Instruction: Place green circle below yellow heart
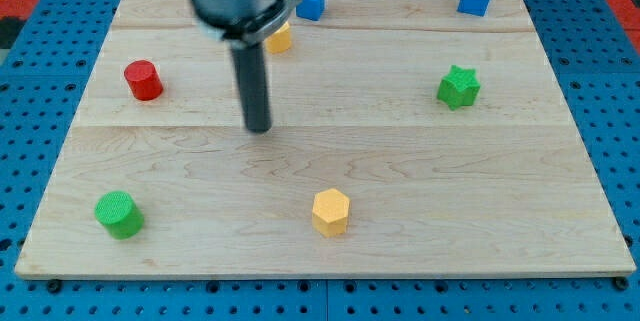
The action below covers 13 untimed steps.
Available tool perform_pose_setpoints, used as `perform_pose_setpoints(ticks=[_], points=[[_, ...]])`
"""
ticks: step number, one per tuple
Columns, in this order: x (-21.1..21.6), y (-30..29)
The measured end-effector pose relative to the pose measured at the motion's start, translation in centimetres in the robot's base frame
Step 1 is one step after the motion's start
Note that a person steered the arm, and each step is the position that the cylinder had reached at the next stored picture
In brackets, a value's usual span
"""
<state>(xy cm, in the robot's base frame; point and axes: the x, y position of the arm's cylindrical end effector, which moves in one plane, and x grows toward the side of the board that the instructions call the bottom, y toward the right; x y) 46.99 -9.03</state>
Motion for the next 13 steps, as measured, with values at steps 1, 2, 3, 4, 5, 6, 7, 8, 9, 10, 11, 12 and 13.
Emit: perform_pose_setpoints(ticks=[1,2,3,4,5,6,7,8,9,10,11,12,13], points=[[4.5,-0.1],[11.0,-3.9],[14.7,-7.7],[10.2,-7.2],[8.2,-8.5],[12.1,-5.5],[12.8,-13.6],[11.5,-15.0],[7.7,-9.9],[2.7,-9.5],[1.3,-5.7],[0.9,-1.2],[-0.3,2.7]])
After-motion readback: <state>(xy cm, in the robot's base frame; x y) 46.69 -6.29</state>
